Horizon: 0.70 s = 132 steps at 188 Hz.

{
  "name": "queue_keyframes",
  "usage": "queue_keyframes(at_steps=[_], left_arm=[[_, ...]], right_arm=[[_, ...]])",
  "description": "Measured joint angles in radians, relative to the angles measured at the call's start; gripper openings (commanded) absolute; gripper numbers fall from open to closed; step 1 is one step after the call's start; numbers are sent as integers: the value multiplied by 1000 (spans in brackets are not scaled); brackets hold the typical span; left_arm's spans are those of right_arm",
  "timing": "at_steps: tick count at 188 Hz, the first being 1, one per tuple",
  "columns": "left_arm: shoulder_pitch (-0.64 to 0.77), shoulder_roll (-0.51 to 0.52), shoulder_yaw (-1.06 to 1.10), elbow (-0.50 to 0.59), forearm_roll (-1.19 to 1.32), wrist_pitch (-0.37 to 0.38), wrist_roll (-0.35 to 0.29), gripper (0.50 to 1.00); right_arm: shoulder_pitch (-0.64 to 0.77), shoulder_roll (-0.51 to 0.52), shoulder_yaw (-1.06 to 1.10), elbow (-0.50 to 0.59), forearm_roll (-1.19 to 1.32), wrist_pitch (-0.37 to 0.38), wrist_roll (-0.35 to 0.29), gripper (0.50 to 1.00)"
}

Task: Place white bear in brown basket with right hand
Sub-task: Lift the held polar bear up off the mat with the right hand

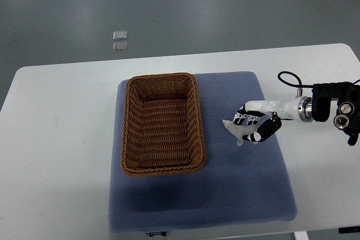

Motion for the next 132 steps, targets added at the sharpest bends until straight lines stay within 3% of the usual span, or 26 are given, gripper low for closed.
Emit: queue_keyframes(at_steps=[77, 132], left_arm=[[0, 0, 1, 0, 0, 0, 0, 1000], [0, 0, 2, -5, 1, 0, 0, 1000]], right_arm=[[332, -125, 47, 6, 48, 218, -11, 500], [417, -105, 43, -4, 62, 257, -27, 500]])
